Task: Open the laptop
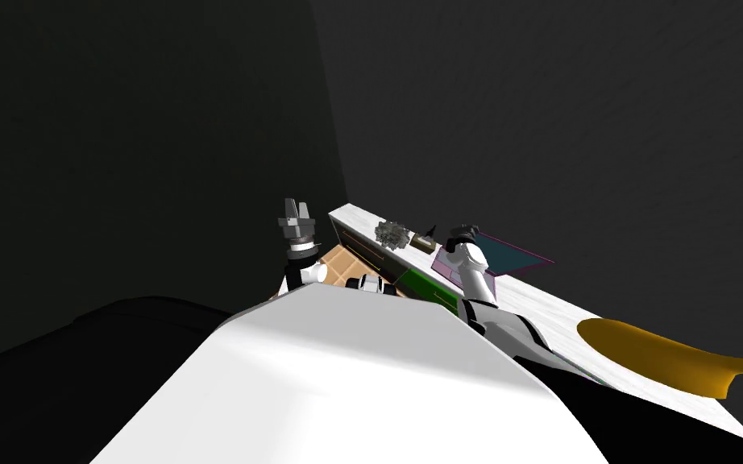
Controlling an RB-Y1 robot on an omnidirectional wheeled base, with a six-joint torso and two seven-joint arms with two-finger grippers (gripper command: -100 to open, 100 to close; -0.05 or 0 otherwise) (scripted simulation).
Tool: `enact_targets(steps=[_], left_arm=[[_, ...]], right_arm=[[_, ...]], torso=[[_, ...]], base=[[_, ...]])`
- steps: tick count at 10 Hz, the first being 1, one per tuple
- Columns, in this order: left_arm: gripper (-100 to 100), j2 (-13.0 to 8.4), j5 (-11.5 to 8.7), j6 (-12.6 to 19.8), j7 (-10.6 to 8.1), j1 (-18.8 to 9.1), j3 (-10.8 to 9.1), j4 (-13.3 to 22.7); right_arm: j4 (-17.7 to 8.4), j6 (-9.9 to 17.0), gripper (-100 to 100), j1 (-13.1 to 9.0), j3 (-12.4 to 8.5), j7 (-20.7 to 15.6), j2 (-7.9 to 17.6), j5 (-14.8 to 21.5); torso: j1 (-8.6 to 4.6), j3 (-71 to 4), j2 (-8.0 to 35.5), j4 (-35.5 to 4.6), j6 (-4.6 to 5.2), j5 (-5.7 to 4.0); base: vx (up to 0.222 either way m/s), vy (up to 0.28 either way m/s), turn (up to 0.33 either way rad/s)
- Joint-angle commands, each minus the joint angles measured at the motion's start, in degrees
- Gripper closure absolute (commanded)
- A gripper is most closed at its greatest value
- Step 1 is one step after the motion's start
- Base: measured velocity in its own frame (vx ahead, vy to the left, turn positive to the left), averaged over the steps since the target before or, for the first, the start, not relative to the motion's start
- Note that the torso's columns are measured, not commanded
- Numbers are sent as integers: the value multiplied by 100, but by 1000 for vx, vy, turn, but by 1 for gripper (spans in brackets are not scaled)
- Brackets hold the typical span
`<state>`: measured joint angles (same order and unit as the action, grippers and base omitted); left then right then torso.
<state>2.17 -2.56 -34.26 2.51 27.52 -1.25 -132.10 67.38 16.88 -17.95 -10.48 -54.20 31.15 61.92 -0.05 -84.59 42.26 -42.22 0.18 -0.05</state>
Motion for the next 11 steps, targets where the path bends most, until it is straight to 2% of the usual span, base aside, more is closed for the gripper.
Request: enact_targets(steps=[1, 4, 5, 6, 7, 8, 9, 11], left_arm=[[0, 0, 0, 0, 0, 1, 0, 0], [0, 0, 0, 0, 0, -1, 0, 0], [0, 0, 0, 0, 0, 0, 0, 0], [0, 0, 0, 0, 0, 0, 0, 0], [0, 0, 0, 0, 0, 0, 0, 0], [0, 0, 0, 0, 0, -1, 0, 0], [0, -1, 0, 0, 0, -2, 0, 0], [0, -2, 0, 1, 0, -4, 0, 1]], right_arm=[[158, -136, 100, 17, 414, -37, 40, -238], [416, -421, 100, 10, 887, -9, 61, -527], [416, -421, 100, 10, 1038, -9, 61, -527], [545, -564, 100, 6, 1330, 6, 71, -672], [545, -564, 100, 6, 1441, 6, 71, -672], [506, -548, 100, 9, 1322, 0, 79, -650], [525, -423, -100, -208, 1307, 145, -39, -468], [566, -282, -100, -381, 1287, 259, -141, -317]], torso=[[9, -4, -8, 1, -7, 2], [0, 5, 8, -6, -20, 2], [9, 3, 2, -6, -16, 5], [-3, 3, 4, -6, -19, 4], [13, 0, -2, -4, -18, 5], [2, -1, -1, -5, -23, 5], [-19, 10, 17, -9, -24, -2], [-13, 25, 38, -17, -16, -1]], base=[[124, 102, -420], [118, 119, -424], [109, 101, -458], [126, 147, -467], [112, 122, -382], [43, 43, -57], [-48, -4, 74], [-87, -21, 53]])
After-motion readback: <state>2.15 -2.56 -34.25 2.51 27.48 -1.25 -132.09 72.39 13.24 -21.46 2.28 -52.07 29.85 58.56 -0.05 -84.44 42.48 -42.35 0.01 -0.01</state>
